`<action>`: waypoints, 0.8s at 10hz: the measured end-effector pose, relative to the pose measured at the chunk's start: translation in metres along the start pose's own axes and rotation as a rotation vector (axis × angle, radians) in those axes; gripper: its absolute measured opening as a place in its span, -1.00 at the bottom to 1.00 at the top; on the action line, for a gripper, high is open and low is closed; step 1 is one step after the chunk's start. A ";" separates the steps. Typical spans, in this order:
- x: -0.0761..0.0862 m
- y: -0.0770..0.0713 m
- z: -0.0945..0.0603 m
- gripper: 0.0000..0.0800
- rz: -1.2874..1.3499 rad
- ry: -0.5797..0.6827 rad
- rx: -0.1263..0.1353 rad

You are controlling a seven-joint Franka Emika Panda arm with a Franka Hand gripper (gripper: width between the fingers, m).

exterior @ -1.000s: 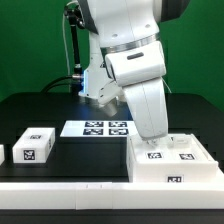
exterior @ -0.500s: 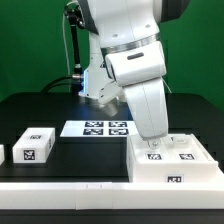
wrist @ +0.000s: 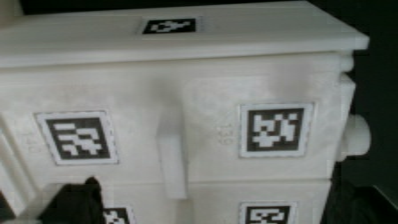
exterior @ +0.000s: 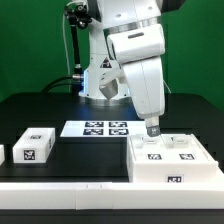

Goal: Assemble cabinet

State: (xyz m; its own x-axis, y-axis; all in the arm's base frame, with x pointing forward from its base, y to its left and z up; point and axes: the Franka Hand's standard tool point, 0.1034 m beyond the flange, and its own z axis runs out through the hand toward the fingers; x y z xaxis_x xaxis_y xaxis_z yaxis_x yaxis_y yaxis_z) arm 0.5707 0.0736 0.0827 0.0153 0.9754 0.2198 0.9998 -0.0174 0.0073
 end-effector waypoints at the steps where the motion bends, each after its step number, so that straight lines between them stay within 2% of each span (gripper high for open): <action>1: 0.000 0.000 0.000 0.61 0.000 0.000 0.001; 3: 0.000 -0.001 0.001 0.62 0.001 0.000 0.000; 4: 0.003 -0.007 -0.001 0.62 0.068 -0.003 -0.038; 5: 0.010 -0.022 -0.002 0.62 0.102 -0.013 -0.053; 6: 0.017 -0.030 -0.004 0.62 0.118 -0.020 -0.060; 8: 0.026 -0.034 -0.004 0.62 0.197 -0.005 -0.104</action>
Offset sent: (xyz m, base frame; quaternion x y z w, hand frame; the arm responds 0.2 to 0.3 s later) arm -0.0501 0.0067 0.0118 -0.0657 -0.0167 0.1120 0.9914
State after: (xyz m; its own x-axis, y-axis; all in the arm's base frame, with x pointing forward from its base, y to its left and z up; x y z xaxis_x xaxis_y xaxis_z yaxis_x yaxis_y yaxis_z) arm 0.5374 0.0989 0.0924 0.2104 0.9521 0.2221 0.9710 -0.2299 0.0659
